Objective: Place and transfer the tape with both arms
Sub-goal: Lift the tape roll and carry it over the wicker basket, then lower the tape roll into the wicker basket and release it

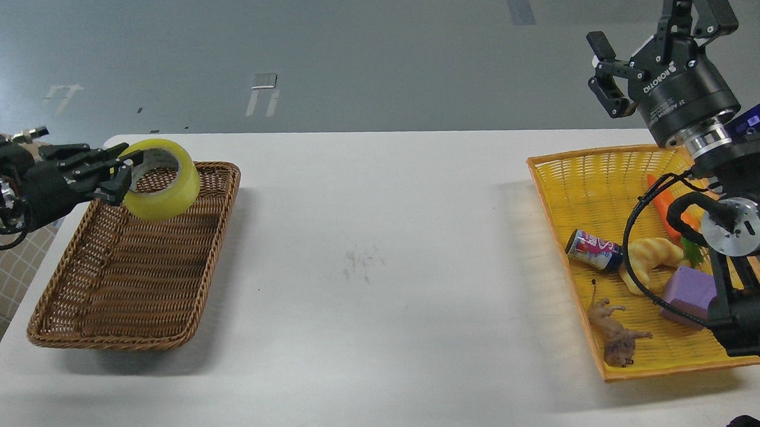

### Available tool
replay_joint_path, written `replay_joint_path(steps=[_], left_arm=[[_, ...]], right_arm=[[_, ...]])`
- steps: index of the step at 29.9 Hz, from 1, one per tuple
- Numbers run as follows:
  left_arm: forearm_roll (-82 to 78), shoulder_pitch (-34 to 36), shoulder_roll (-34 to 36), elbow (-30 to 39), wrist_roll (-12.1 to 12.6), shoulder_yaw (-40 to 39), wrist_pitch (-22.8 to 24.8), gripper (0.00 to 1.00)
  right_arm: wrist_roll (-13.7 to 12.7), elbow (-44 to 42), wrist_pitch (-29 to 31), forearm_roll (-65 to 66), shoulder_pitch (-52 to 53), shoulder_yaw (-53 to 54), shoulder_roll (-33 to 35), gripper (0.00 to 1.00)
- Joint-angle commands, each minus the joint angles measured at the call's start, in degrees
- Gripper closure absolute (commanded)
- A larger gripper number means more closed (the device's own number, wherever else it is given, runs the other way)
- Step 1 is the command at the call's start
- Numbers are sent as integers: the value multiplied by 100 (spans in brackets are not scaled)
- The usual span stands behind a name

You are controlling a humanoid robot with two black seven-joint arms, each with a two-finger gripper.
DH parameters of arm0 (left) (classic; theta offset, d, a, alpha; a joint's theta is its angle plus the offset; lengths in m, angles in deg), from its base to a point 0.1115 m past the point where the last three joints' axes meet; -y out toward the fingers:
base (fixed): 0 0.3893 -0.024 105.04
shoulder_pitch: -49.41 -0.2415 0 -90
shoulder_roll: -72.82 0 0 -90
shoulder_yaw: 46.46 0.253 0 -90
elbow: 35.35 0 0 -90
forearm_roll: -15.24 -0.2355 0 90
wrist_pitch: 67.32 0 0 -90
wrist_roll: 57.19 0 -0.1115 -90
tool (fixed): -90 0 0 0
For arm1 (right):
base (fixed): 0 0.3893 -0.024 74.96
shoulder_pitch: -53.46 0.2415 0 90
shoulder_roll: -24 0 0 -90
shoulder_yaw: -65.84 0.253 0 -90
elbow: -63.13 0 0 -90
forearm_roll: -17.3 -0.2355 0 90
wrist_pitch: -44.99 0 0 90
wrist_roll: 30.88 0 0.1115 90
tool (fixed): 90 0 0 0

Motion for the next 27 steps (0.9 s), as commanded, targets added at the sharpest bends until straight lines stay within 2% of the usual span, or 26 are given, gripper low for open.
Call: replay_joint_path(steps=[1, 3, 9, 11, 13, 14, 21, 27], left_arm=[[36, -155, -10, -113, 0, -1, -131, 83], [54, -286, -98, -420, 0, -1, -324, 79], [361, -489, -107, -500, 0, -1, -342, 70], [686, -612, -116, -631, 0, 8, -342, 37], [687, -612, -116, -632, 0, 8, -342, 37], [817, -629, -125, -632, 0, 8, -308, 14], [1292, -779, -125, -632, 0, -1, -255, 4], [2225, -726, -169, -588, 0, -19, -246, 2]], right_arm=[[0, -9, -7, 0, 6, -1, -2, 0], [0, -18, -7, 0, 6, -1, -2, 0], [0, -79, -7, 0, 15, 8, 7, 0], [0, -88, -7, 0, 6, 8, -2, 0], [0, -88, -7, 0, 6, 8, -2, 0], [0, -88, -33, 0, 6, -1, -2, 0], [0, -97, -103, 0, -12, -1, -2, 0], [0, -88, -103, 0, -47, -1, -2, 0]])
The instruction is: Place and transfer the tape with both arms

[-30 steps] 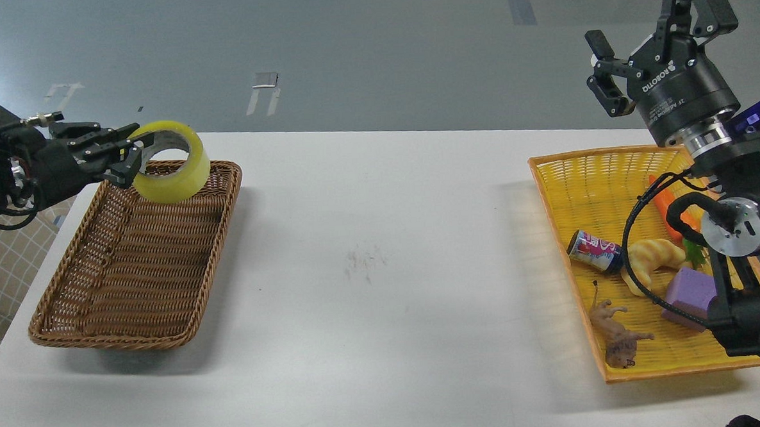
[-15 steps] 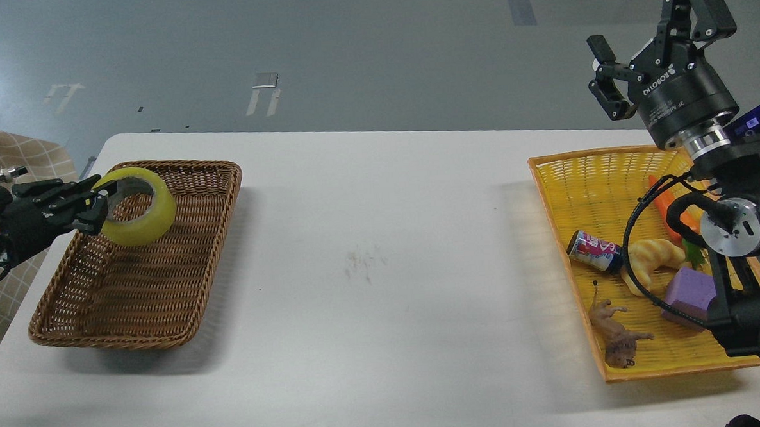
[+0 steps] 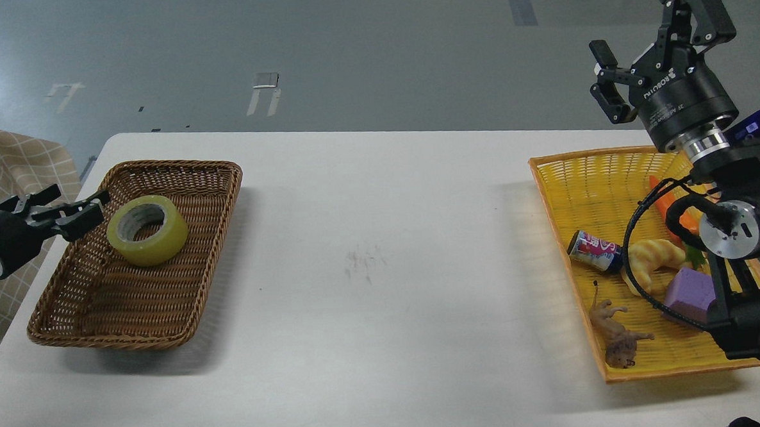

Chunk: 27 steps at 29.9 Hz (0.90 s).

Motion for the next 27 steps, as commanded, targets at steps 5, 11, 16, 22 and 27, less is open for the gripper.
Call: replay_joint_path(steps=[5, 11, 16, 22, 27], left_arm=[[2304, 637, -400, 52, -1, -45, 2, 2], [3870, 1123, -893, 148, -1, -89, 309, 2], [4819, 1281, -1060, 606, -1, -168, 1203, 2], [5832, 1800, -1701, 711, 399, -1002, 2225, 2], [5928, 1949, -2061, 808, 863, -1748, 3331, 2]], right_arm=[[0, 17, 26, -17, 36, -8, 0, 0], [0, 17, 35, -9, 80, -61, 18, 0], [-26, -18, 78, 26, 360, -114, 35, 0], [-43, -299, 96, 35, 827, -447, 351, 0], [-43, -326, 96, 35, 976, -580, 369, 0]])
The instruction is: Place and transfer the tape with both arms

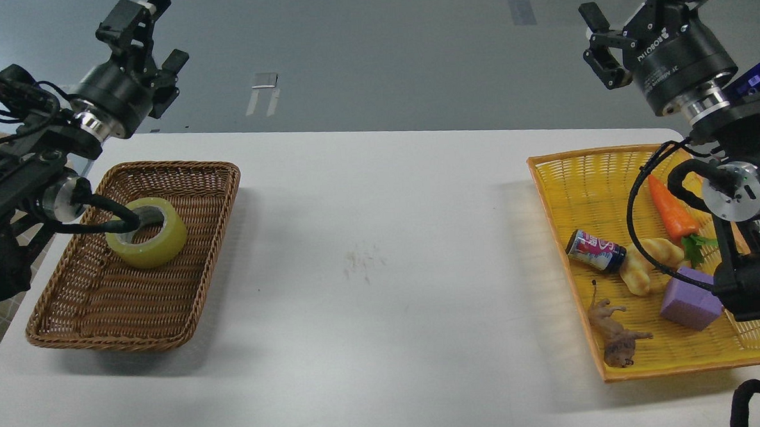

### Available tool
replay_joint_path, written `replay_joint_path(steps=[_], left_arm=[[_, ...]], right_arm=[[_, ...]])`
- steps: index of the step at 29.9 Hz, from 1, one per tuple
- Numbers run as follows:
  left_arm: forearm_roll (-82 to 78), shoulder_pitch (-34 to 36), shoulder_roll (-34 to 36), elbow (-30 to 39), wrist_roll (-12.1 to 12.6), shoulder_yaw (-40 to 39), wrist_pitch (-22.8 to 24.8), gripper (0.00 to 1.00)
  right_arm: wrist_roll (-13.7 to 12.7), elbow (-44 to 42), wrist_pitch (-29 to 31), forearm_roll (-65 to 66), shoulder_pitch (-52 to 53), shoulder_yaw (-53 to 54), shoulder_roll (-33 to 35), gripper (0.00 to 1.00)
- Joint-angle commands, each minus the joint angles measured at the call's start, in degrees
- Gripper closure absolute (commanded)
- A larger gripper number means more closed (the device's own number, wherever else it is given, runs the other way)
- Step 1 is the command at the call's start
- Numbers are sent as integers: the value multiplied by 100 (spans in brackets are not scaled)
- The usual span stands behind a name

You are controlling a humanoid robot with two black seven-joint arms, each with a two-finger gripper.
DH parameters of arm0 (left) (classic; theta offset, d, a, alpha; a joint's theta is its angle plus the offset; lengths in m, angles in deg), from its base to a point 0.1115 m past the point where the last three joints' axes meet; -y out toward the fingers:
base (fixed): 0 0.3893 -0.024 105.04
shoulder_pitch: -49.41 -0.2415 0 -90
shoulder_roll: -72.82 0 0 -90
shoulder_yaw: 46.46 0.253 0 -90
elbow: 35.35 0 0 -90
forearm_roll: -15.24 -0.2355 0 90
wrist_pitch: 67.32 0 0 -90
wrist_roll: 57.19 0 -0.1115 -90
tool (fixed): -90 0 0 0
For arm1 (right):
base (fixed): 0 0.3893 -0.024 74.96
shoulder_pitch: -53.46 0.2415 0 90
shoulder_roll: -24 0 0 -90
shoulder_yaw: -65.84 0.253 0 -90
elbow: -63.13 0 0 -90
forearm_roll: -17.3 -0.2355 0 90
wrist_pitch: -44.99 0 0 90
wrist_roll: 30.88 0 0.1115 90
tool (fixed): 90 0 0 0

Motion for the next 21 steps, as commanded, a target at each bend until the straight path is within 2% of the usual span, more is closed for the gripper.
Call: replay_joint_path(steps=[1, 2, 4, 6, 10, 12, 16, 18, 21], left_arm=[[89, 75, -295, 50, 490, -533, 594, 2], [124, 84, -357, 50, 648, -665, 629, 2], [107, 241, -611, 50, 1183, -946, 655, 2], [142, 478, -779, 50, 1431, -974, 664, 2], [142, 603, -1086, 207, 1502, -1052, 568, 2], [99, 463, -1332, 636, 1520, -1464, 463, 2], [81, -29, -1746, 1007, 1555, -2089, 173, 2], [72, -205, -1843, 1130, 1704, -2379, -152, 2], [72, -407, -1799, 1192, 1871, -2459, -74, 2]], right_arm=[[0, -21, -1, 0, 94, -69, 6, 0], [9, -29, -1, 0, 112, -96, 6, 0], [61, -204, 8, -9, 252, -148, -55, 0], [70, -415, 60, -9, 480, -201, -55, 0], [70, -680, 105, -9, 902, -386, -55, 0], [70, -706, 105, -9, 1052, -543, -81, 0], [88, -698, 105, 0, 1088, -685, -239, 0], [140, -698, 114, 0, 1088, -702, -362, 0], [150, -706, 113, 9, 1105, -711, -459, 0]])
